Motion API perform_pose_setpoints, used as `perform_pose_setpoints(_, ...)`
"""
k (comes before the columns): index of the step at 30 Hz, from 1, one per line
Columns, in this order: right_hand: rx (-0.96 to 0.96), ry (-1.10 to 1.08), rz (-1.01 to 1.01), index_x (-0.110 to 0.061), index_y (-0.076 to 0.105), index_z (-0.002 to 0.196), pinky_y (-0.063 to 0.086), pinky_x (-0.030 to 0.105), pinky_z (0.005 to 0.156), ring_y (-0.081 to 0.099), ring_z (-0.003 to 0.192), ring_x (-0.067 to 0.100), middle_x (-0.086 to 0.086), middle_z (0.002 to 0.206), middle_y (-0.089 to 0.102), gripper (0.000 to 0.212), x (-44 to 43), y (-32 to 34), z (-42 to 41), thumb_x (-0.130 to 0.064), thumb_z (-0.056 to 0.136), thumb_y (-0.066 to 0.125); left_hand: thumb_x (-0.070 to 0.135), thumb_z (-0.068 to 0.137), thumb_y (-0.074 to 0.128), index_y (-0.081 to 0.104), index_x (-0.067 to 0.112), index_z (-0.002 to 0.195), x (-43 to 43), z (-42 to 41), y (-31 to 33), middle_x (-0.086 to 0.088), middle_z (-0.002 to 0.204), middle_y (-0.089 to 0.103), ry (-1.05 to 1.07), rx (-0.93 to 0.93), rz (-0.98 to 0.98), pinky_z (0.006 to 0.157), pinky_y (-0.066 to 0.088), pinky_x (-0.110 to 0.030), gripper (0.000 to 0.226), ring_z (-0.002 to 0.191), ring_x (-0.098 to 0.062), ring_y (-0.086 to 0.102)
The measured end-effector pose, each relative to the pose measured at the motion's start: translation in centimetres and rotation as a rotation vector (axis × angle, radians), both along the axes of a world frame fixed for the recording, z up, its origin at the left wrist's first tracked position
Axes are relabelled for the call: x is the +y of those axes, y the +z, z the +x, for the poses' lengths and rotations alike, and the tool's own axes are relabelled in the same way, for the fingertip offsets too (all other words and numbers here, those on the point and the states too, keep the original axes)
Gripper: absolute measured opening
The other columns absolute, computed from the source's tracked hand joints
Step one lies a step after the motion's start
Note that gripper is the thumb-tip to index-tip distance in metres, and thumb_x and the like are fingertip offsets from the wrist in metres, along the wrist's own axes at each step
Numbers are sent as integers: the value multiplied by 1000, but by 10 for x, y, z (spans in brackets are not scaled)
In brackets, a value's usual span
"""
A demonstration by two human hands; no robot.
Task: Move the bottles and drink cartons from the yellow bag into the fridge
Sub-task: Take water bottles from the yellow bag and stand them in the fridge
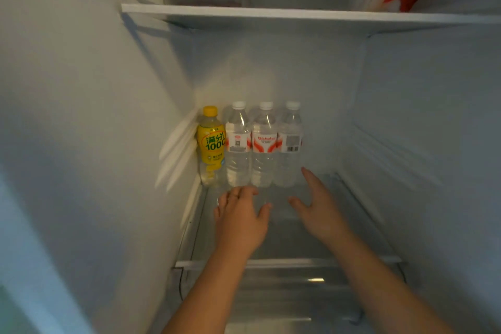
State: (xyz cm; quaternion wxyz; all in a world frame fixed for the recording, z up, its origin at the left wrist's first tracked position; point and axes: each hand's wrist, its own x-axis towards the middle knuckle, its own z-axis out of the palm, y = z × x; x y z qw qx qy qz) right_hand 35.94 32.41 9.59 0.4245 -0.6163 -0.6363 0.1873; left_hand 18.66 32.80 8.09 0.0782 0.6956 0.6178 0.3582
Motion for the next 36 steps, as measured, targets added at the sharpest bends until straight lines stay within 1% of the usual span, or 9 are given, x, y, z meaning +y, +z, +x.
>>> perform_pose_setpoints(2,-125,-14,25,-21,27,154,22,31,118,27,145,17,-1,158,30,73,-19,-9,-3,-23,93,65,51,90,58,55,29,128,-20,-7,-5,4,141,49,-25,70,24,106,32,-42,44,135,-25,33)
perform_pose_setpoints(4,-236,-38,55,-23,26,155,21,45,121,19,149,26,4,162,24,72,-39,-17,-6,-32,94,63,52,89,58,56,27,129,-39,-14,-12,0,148,43,-43,131,45,110,28,-45,47,140,-29,28)
perform_pose_setpoints(8,-372,-90,90,-25,33,152,20,48,116,19,149,29,2,162,24,65,-83,-31,-18,-40,94,58,50,86,63,62,21,122,-71,-27,-32,-9,146,48,-42,172,162,108,35,-54,47,138,-37,33)
perform_pose_setpoints(13,-506,-142,50,-33,32,151,15,56,116,12,150,30,-3,164,16,70,-126,-58,-23,-61,88,31,58,90,41,58,25,132,-113,-45,-58,-3,157,36,-43,240,189,113,27,-59,56,144,-36,25)
perform_pose_setpoints(17,-601,-152,-78,-43,7,155,-8,52,117,-15,151,25,-9,164,-13,77,-154,-76,-25,-71,83,9,68,92,25,23,34,154,-149,-50,-80,2,166,3,-64,292,80,121,2,-53,71,152,-29,-5)
perform_pose_setpoints(21,-671,-118,-164,-44,-20,150,-15,54,115,-33,143,20,-11,156,-36,80,-181,-86,-23,-73,77,-7,81,80,-6,-21,42,150,-186,-47,-88,10,154,-41,-16,367,-119,119,-13,-48,82,144,-23,-35)
perform_pose_setpoints(23,-685,-78,-193,-42,-19,151,-15,55,115,-31,145,24,-10,154,-40,79,-195,-90,-24,-73,80,-3,83,74,-17,-31,43,145,-208,-43,-91,9,149,-48,7,393,-173,119,-13,-48,83,142,-23,-38)
perform_pose_setpoints(27,-625,-12,-296,-39,-6,155,-9,59,118,-20,149,27,-8,161,-26,71,-227,-96,-32,-66,96,24,82,80,-6,-21,40,151,-261,-39,-106,5,157,-35,82,378,-209,119,-12,-50,84,144,-24,-33)
perform_pose_setpoints(36,-594,249,-231,-40,-4,154,-11,58,116,-22,149,26,-9,161,-26,69,-316,-121,-53,-66,97,24,86,75,-6,-21,41,151,-401,-51,-125,7,157,-34,357,331,-370,116,-17,-50,89,143,-24,-35)
